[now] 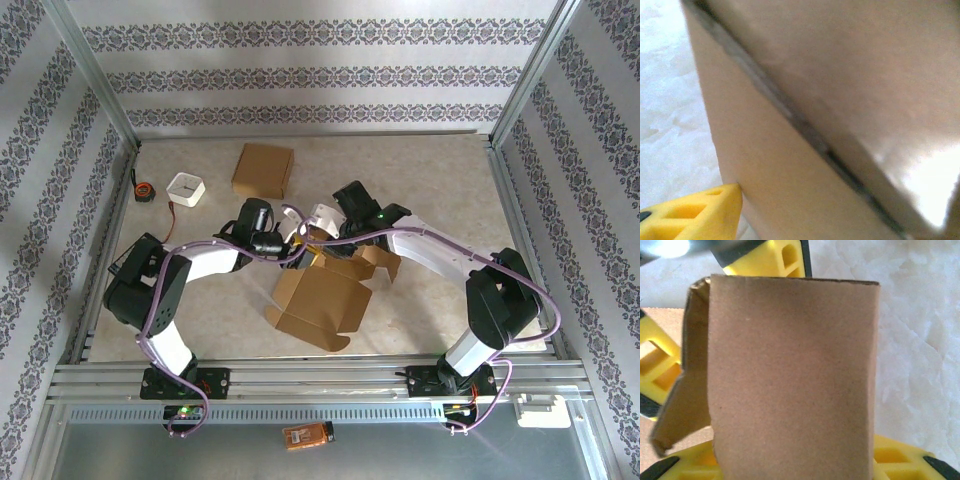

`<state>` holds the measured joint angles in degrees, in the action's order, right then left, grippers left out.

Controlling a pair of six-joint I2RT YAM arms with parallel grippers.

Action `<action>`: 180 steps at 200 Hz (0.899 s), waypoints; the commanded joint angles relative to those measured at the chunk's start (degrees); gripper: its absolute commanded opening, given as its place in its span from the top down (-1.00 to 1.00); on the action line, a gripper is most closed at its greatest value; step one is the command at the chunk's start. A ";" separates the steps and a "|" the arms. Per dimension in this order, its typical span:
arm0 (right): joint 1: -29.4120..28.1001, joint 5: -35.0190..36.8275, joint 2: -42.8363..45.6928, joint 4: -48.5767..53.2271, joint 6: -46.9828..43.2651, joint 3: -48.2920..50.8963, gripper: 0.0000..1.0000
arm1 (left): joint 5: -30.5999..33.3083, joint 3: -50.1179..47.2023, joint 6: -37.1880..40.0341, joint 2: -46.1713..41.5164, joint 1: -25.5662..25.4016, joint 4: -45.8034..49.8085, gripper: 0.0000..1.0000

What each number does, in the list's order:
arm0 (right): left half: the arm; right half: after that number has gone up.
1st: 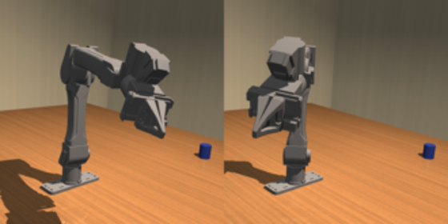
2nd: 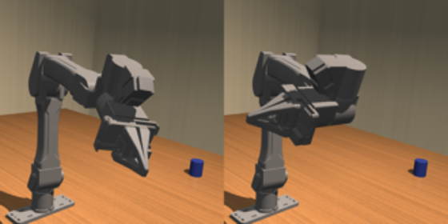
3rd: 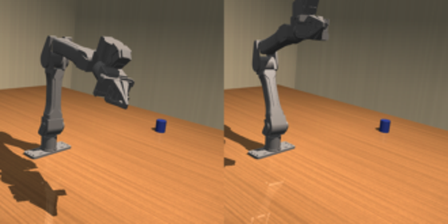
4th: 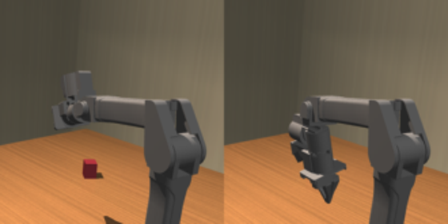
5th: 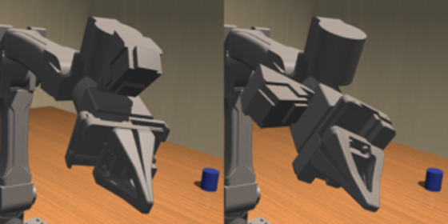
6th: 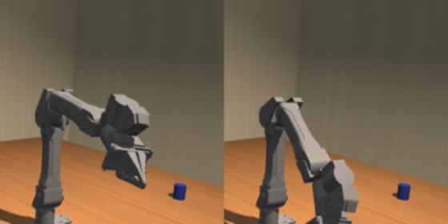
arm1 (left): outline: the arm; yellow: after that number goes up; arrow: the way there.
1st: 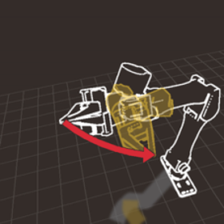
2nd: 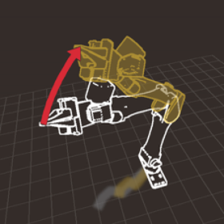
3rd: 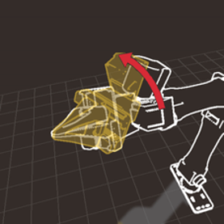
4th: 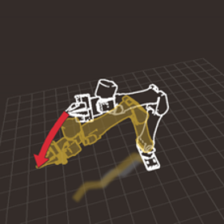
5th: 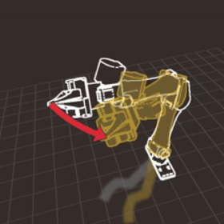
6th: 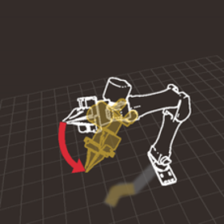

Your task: Fold the paper box

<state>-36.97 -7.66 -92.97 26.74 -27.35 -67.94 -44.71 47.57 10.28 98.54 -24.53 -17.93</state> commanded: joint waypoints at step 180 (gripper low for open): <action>-1.14 -3.65 -0.90 -0.05 -0.16 1.13 0.11 | 26.52 6.93 -20.03 6.42 -8.51 -5.91 0.32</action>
<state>-36.18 -4.84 -92.92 25.85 -25.43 -67.72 -17.72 51.68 -7.64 103.15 -31.62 -23.09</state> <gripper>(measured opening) 0.443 0.394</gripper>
